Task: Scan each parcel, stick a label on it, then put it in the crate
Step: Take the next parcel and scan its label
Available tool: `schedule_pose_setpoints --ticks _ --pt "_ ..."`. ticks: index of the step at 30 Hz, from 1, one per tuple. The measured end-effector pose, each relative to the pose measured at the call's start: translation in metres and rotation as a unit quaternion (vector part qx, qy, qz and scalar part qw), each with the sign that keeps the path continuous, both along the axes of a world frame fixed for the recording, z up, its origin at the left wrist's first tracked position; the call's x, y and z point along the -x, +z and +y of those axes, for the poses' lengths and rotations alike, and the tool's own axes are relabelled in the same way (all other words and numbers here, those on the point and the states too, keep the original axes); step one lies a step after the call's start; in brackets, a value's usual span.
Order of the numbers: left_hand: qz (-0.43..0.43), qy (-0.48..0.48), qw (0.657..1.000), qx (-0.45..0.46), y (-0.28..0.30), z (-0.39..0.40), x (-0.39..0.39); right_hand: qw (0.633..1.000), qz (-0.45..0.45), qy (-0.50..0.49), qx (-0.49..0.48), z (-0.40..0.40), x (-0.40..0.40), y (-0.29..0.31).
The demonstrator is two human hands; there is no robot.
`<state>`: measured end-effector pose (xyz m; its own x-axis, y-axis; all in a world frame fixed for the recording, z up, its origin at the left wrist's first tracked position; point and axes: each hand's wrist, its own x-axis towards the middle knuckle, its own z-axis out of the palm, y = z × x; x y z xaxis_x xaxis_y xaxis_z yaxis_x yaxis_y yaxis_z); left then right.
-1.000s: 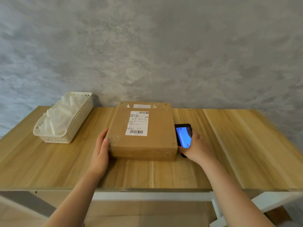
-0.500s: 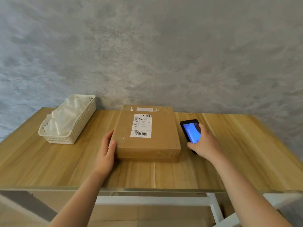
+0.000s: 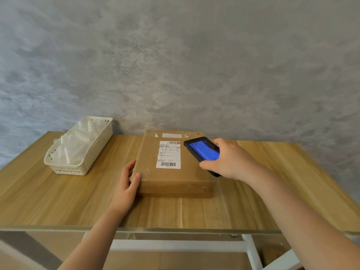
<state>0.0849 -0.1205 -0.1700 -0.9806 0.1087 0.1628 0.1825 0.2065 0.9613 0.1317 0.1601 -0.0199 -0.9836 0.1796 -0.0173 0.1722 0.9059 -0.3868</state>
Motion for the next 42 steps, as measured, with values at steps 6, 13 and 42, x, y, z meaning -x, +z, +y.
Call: schedule_pose_setpoints --ticks 6,13,42 --pt "0.006 0.004 1.0 0.005 -0.002 -0.001 0.002 1.0 -0.026 0.007 -0.012 -0.011 0.019 0.004" --pt "-0.001 0.005 1.0 -0.002 -0.004 -0.002 0.004 0.997 -0.073 0.026 -0.022 -0.016 0.032 0.011" --pt "-0.012 0.006 1.0 -0.01 0.001 -0.002 -0.003 0.995 -0.098 0.028 0.022 -0.012 0.023 0.015"
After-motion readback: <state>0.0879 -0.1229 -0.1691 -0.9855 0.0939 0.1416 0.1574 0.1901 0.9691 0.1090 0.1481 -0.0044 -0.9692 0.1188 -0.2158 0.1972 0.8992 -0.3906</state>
